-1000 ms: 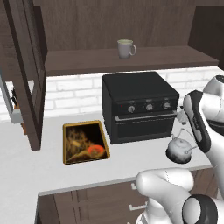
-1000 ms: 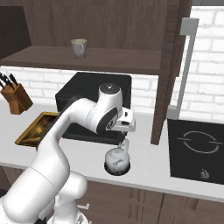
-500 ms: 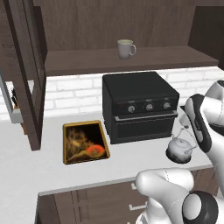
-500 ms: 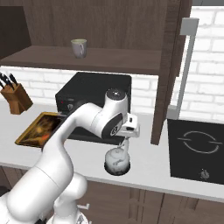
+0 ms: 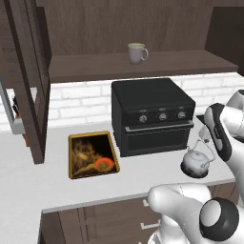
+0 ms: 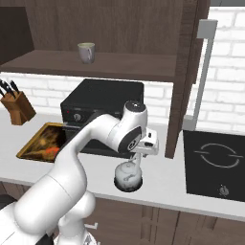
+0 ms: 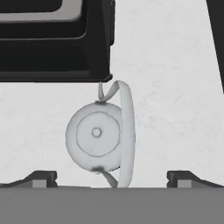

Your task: Pick the kettle from the counter and place it on the tray. Then pick the mug from the cabinet and place it on the tray. Then close the cabinet doors.

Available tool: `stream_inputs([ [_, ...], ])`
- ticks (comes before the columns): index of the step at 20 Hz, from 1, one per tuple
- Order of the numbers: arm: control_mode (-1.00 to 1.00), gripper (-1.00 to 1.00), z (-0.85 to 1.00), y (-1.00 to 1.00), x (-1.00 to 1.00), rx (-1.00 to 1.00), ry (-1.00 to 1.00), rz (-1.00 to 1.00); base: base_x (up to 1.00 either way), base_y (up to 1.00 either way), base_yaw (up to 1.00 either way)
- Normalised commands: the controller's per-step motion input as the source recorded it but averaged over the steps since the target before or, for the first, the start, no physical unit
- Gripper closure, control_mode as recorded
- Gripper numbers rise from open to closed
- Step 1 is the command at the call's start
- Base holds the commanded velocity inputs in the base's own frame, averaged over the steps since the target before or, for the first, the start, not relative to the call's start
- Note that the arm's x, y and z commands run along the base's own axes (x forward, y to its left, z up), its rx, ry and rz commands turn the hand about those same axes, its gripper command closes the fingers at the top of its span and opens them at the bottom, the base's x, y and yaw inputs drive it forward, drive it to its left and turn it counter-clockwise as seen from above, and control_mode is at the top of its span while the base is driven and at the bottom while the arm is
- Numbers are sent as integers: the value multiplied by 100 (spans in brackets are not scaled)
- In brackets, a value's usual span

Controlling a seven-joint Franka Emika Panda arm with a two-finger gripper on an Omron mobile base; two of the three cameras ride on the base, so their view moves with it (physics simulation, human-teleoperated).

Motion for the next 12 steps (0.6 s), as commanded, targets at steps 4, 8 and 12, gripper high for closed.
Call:
stream_inputs([
  [4,-100,-100,-15,-10,8,1,7,0,0,0,0],
  [8,-100,-100,-15,-3,7,1,6,0,0,0,0],
  [12,-100,-100,-31,0,7,0,2,0,0,0,0],
])
